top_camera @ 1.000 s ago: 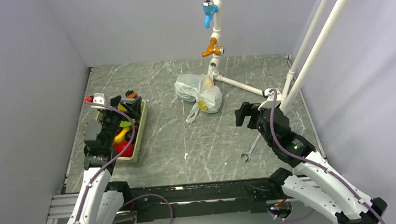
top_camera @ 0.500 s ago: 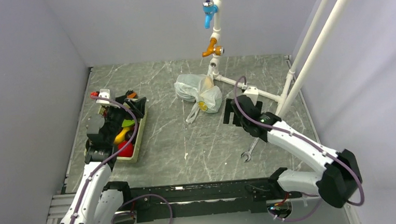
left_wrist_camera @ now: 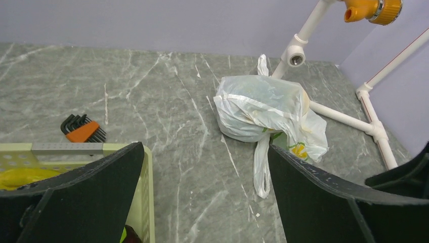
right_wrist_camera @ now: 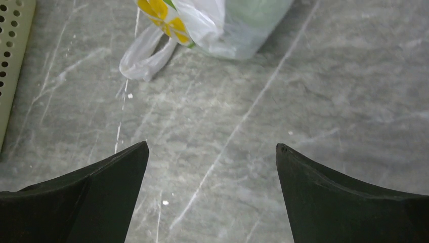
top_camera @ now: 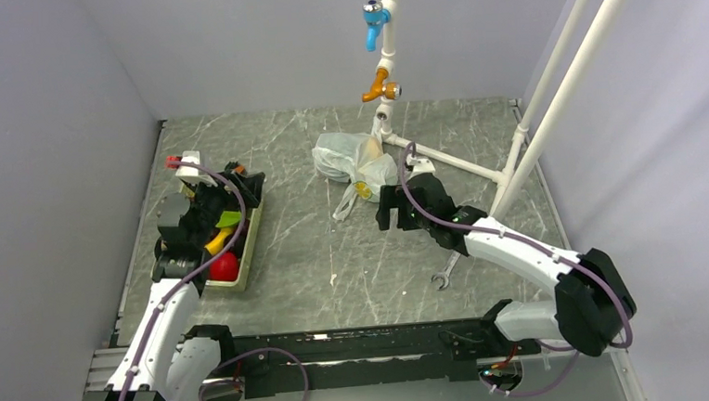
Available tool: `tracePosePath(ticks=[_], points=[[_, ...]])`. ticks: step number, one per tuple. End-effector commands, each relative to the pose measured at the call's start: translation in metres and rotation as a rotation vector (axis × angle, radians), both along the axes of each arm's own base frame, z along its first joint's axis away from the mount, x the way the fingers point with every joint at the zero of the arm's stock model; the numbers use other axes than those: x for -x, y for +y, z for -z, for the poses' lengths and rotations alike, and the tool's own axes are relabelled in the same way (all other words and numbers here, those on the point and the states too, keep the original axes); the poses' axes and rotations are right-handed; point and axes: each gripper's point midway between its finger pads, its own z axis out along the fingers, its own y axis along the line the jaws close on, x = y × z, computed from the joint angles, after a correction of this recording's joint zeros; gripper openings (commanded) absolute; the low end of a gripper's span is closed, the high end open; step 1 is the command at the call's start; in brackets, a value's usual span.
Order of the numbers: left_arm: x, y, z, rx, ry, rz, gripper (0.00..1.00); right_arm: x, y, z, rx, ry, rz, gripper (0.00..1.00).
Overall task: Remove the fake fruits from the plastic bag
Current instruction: Adjust the plastic bag at the center of the board.
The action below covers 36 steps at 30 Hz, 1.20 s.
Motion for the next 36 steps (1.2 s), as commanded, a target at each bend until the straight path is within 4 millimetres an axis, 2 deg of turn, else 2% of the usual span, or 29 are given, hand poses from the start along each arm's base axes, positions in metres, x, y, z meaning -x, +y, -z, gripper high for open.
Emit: tracePosePath(ticks=[1,7,11,15,20,25,31,36], points=[[-0.001,-0.007,-0.022,0.048,-0.015,0.034,0.99,-0.038,0.032,-0.037,-0.075,-0.204,-0.056,0.99],[-0.003,0.009,-0.016,0.102,0.008,-0.061,0.99,-0.061,0.047,-0.031,0.096,-0.328,-0.064,0.98],[-0.001,0.003,-0.015,0.067,-0.01,-0.004,0.99,-0.073,0.057,-0.029,0.286,-0.392,-0.051,0.97],[-0.001,-0.007,-0.012,0.04,0.024,0.075,0.99,-0.082,0.071,-0.024,0.422,-0.396,-0.043,0.91],[-0.001,0.0,-0.013,0.009,0.056,0.065,0.99,-0.064,0.114,-0.005,0.353,-0.354,-0.169,0.87],[0.003,0.011,-0.018,-0.016,0.019,0.004,0.99,-0.052,0.139,0.026,0.267,-0.273,-0.238,0.74],[0.005,0.01,-0.02,-0.03,0.004,0.011,0.99,-0.062,0.144,0.055,0.33,-0.218,-0.208,0.74],[0.005,0.006,-0.02,-0.03,0.004,0.037,0.98,-0.077,0.142,0.069,0.421,-0.243,-0.186,0.75]])
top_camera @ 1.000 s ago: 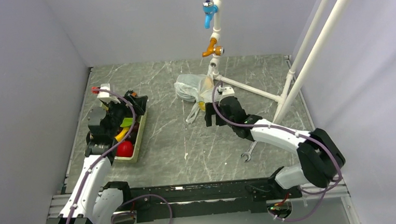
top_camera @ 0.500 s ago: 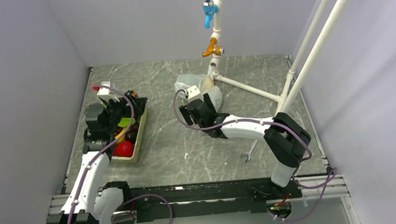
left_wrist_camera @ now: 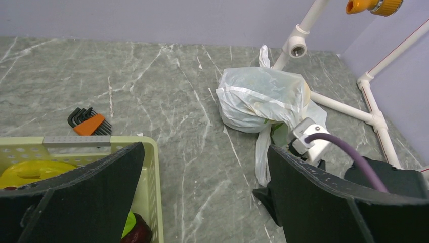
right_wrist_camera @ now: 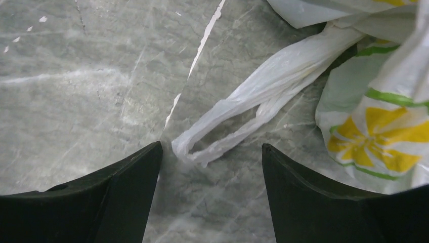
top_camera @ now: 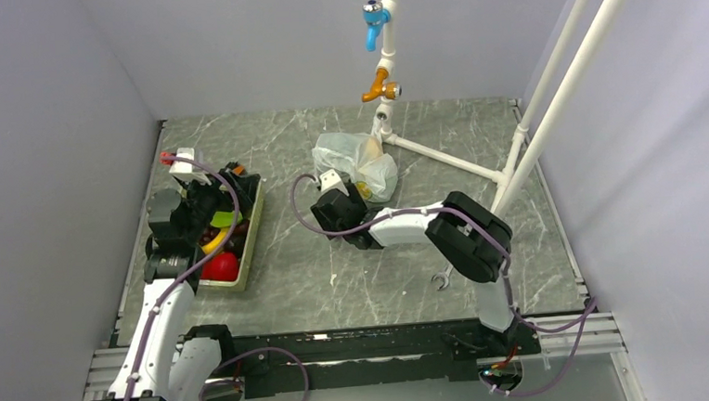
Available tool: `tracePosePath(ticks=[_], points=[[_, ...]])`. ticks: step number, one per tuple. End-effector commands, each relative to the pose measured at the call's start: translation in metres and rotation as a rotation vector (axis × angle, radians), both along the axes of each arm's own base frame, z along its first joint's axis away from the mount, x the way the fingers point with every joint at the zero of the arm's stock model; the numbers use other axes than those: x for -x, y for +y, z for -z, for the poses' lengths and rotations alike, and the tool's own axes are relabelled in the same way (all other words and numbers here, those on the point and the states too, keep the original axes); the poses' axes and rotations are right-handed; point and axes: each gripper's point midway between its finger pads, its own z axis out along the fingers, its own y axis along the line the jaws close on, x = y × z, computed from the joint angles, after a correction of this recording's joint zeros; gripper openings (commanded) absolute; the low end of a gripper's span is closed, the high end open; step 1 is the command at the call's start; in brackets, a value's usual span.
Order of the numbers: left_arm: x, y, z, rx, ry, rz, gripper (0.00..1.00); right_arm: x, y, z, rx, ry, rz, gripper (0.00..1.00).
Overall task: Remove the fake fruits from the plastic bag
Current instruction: Adjust the plastic bag at the center of the board.
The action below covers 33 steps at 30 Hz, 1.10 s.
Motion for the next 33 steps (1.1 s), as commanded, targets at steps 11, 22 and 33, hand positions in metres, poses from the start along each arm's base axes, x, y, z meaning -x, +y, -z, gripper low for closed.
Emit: tracePosePath(ticks=[11,22,33], points=[[-0.003,-0.002,-0.011,-0.024,-0.029,0.021,0.97,-0.034,0.001,-0.009,0.103,-0.134,0.051,0.29],[-0.007,-0.005,0.005,-0.02,0.062,0.041,0.94,-0.003,-0.007,-0.088,-0.014,-0.141,-0.01,0.0],[0.072,-0.055,0.055,0.336,0.364,0.224,0.94,0.055,-0.012,-0.16,-0.15,-0.003,-0.188,0.0]])
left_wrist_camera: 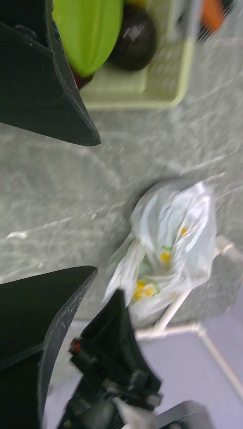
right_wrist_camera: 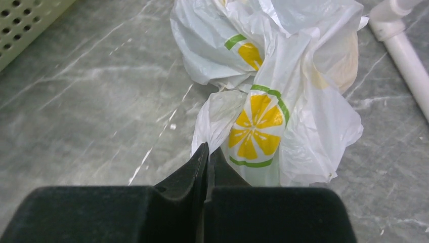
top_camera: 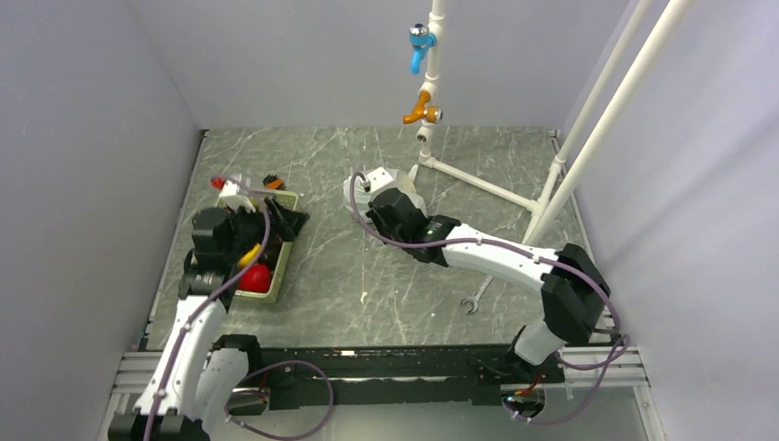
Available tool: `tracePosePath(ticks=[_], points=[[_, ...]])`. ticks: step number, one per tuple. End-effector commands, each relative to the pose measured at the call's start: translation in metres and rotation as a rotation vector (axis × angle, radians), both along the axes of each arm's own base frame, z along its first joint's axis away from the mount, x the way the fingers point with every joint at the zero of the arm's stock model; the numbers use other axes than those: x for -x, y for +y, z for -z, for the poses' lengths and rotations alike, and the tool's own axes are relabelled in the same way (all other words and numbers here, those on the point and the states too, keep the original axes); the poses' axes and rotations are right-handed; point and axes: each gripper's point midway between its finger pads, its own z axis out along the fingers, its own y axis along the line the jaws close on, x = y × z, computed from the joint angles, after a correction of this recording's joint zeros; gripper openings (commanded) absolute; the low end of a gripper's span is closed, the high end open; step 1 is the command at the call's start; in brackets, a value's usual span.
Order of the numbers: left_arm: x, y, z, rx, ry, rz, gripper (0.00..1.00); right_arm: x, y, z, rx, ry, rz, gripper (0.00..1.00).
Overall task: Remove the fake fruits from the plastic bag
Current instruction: Adjust the plastic bag at the center of the board.
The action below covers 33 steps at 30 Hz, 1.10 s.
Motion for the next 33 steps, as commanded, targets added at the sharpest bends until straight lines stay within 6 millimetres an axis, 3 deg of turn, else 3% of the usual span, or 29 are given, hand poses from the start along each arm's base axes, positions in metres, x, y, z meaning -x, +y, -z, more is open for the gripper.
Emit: tracePosePath(ticks=[1,4,8,15,21,23,24,27,30,33], points=[[0.059,-0.04,0.016,0.278,0.126,0.161,0.94,0.033,0.008,-0.048,-0.116,0.067,-0.116,0.0],[0.091,-0.052,0.014,0.347,0.112,0.222,0.93,0.052,0.013,-0.08,-0.208,0.09,-0.197,0.0],[0.121,-0.046,-0.018,0.284,0.006,0.209,0.94,0.071,0.012,-0.12,-0.315,0.078,-0.261,0.0],[0.138,-0.056,-0.035,0.356,0.043,0.268,0.92,0.068,-0.003,-0.159,-0.365,0.004,-0.222,0.0],[0.138,-0.075,-0.051,0.349,0.033,0.323,0.87,0.05,-0.035,-0.156,-0.365,-0.035,-0.083,0.0],[0.13,-0.099,-0.043,0.304,0.078,0.368,0.87,0.037,-0.046,-0.151,-0.374,-0.037,-0.041,0.0],[0.131,-0.12,-0.037,0.248,0.098,0.402,0.88,0.026,-0.055,-0.149,-0.383,-0.027,-0.006,0.0],[0.126,-0.159,-0.023,-0.022,0.136,0.383,0.91,0.001,-0.068,-0.142,-0.387,-0.011,0.054,0.0],[0.117,-0.185,-0.024,-0.151,0.128,0.399,0.92,-0.022,-0.088,-0.118,-0.294,0.038,0.184,0.03],[0.12,-0.197,-0.014,-0.139,0.129,0.412,0.92,-0.021,-0.101,-0.095,-0.221,0.099,0.231,0.19]])
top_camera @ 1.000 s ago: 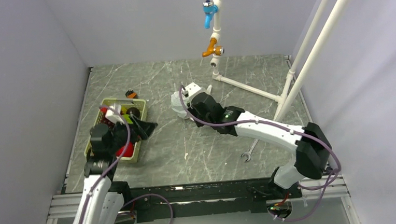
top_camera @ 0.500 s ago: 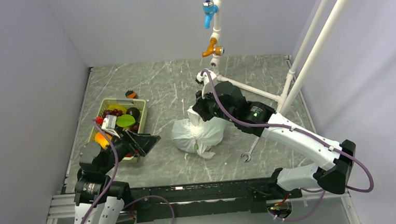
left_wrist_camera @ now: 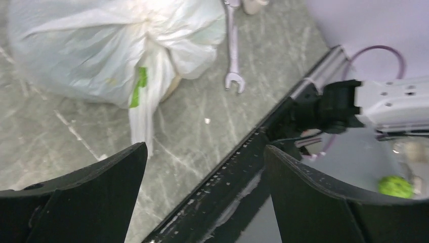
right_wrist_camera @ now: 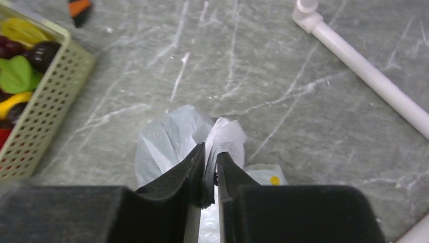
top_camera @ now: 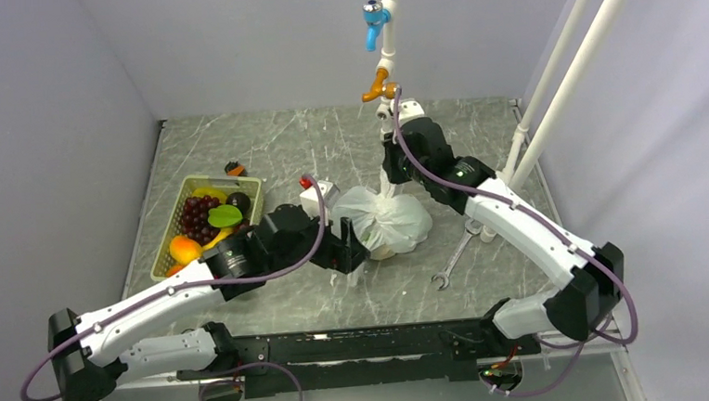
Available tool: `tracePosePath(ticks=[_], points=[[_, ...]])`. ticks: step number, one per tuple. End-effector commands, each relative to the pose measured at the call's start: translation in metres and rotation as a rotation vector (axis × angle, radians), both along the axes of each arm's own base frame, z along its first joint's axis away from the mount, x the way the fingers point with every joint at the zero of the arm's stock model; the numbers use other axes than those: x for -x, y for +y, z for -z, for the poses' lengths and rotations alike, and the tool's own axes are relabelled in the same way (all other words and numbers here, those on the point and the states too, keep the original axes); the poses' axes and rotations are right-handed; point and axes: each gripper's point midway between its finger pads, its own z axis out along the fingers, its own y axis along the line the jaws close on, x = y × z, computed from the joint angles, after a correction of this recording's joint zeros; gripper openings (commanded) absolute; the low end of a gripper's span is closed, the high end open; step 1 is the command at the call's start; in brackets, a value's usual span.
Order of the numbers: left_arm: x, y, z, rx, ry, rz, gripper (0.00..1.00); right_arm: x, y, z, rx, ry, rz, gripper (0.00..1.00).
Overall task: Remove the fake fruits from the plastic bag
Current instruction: Adjust the plastic bag at the center of the board, then untie the plastic bag at the center of the board.
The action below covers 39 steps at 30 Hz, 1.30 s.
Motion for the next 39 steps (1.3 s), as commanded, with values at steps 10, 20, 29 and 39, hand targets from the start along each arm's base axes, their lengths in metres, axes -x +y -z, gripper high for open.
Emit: tracePosePath(ticks=[10,20,29,39], points=[[-0.023,-0.001,0.031,0.075,-0.112,-0.156,0.95,0.043,-0.059,0.048,0.113,0.119,0.148,0.75],[-0.062,-0.035,0.009,-0.027,-0.144,-0.054,0.98,0.086,-0.039,0.062,-0.02,0.127,-0.048,0.64],[-0.121,-0.033,0.01,-0.176,-0.257,0.277,0.99,0.094,-0.048,0.052,-0.022,0.108,-0.04,0.65],[-0.146,-0.026,0.044,-0.309,-0.309,0.345,0.84,0.085,-0.037,0.071,0.002,0.181,-0.033,0.63]])
